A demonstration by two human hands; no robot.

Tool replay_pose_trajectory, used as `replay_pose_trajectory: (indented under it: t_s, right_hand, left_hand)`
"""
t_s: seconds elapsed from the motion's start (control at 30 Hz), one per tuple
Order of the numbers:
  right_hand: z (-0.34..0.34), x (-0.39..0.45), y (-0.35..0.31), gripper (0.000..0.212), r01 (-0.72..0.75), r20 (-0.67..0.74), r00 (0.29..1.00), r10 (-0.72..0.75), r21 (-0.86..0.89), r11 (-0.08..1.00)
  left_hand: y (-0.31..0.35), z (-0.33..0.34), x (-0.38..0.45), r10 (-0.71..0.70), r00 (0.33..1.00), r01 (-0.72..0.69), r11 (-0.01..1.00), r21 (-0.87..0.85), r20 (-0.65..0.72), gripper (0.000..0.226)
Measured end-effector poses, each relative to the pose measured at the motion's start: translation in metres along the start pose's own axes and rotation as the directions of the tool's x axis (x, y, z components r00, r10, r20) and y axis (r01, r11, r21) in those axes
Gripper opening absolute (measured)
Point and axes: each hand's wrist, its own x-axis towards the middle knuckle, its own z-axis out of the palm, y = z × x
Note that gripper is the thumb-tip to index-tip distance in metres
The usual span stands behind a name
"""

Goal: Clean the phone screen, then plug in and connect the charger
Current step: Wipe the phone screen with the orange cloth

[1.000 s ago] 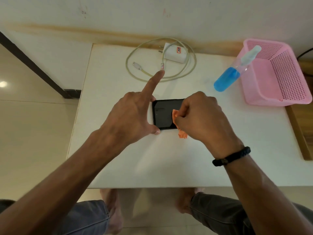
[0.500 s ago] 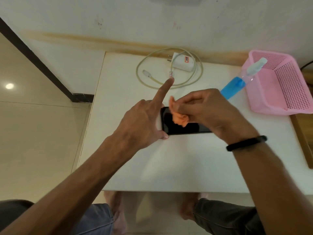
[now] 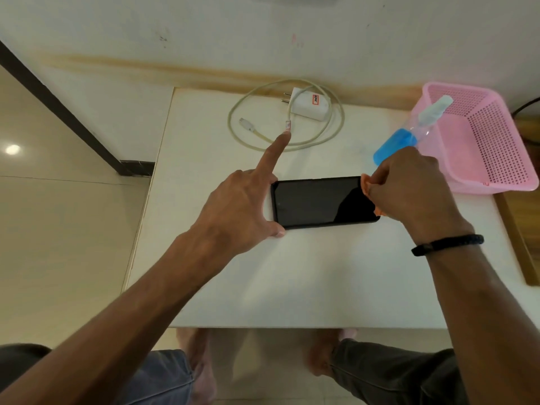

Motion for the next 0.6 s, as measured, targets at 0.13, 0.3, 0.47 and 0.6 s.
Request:
replay_pose_trajectory:
  t_s: [0.13, 0.3, 0.47, 0.6]
  right_hand:
    - [0.002, -0.003, -0.008, 0.028, -0.011, -0.006, 1.000, 0.011, -0.051, 0.999]
    - [0.006, -0.009, -0.030, 0.026, 0.018, 0.021, 1.000, -0.018, 0.033, 0.999]
    - [0.017, -0.014, -0.052, 0.026, 0.073, 0.022, 0.997, -0.074, 0.047, 0.996]
    - [0.030, -0.020, -0.071, 0.027, 0.149, 0.036, 0.988, -0.151, 0.037, 0.988]
  left_hand:
    - [-0.001, 0.002, 0.000, -0.006, 1.000, 0.006, 1.000, -0.025, -0.002, 0.146]
    - [-0.001, 0.001, 0.001, -0.014, 1.000, 0.014, 0.999, -0.035, 0.002, 0.147]
    - [-0.001, 0.001, 0.001, -0.029, 1.000, 0.029, 0.998, -0.054, 0.007, 0.148]
    - [-0.001, 0.002, 0.001, -0.032, 0.999, 0.033, 0.998, -0.058, 0.003, 0.148]
